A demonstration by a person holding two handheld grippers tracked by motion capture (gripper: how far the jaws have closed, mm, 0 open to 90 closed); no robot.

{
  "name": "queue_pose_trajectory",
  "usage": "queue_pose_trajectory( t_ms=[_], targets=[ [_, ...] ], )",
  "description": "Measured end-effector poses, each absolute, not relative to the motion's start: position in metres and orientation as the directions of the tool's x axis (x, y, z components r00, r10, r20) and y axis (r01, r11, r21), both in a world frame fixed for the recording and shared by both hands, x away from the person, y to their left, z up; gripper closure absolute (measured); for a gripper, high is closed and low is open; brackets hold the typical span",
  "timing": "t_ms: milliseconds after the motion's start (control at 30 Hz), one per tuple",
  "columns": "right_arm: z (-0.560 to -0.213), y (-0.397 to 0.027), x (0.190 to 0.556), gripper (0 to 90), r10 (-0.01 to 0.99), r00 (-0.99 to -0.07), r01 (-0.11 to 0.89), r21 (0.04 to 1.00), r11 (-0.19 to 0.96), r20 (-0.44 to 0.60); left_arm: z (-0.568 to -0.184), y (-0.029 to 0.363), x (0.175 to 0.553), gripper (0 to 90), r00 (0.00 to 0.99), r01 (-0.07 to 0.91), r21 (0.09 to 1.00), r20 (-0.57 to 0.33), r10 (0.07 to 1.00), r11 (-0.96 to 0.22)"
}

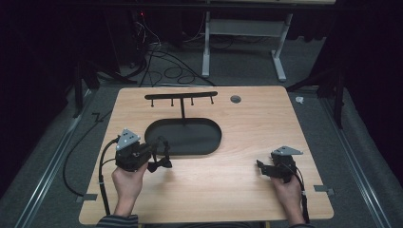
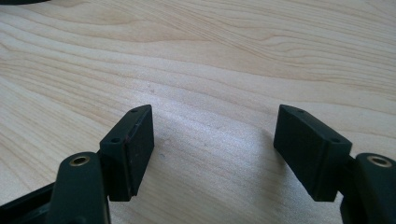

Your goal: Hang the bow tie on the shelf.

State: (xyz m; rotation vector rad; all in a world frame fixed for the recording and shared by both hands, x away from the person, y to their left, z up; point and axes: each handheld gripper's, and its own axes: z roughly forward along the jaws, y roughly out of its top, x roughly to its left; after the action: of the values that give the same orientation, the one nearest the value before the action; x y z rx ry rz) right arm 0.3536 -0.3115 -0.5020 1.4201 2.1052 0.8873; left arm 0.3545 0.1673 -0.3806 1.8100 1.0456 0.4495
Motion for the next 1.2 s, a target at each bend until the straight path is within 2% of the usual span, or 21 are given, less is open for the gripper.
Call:
queue_pose_trajectory(
  t_ms=[800, 1200],
  targets=[
    [-0.502, -0.312, 0.354, 30.0, 0.929, -0.371, 0.642, 0.720, 0.263, -0.009, -0.359, 0.155, 0.389, 87.3, 0.601, 0.461, 0.870, -0.163, 0.782, -0.172],
    [-0.502, -0.312, 0.353, 29.9, 0.928, -0.371, 0.641, 0.720, 0.264, -0.009, -0.350, 0.147, 0.402, 87.2, 0.605, 0.460, 0.866, -0.144, 0.783, -0.195]
  ],
)
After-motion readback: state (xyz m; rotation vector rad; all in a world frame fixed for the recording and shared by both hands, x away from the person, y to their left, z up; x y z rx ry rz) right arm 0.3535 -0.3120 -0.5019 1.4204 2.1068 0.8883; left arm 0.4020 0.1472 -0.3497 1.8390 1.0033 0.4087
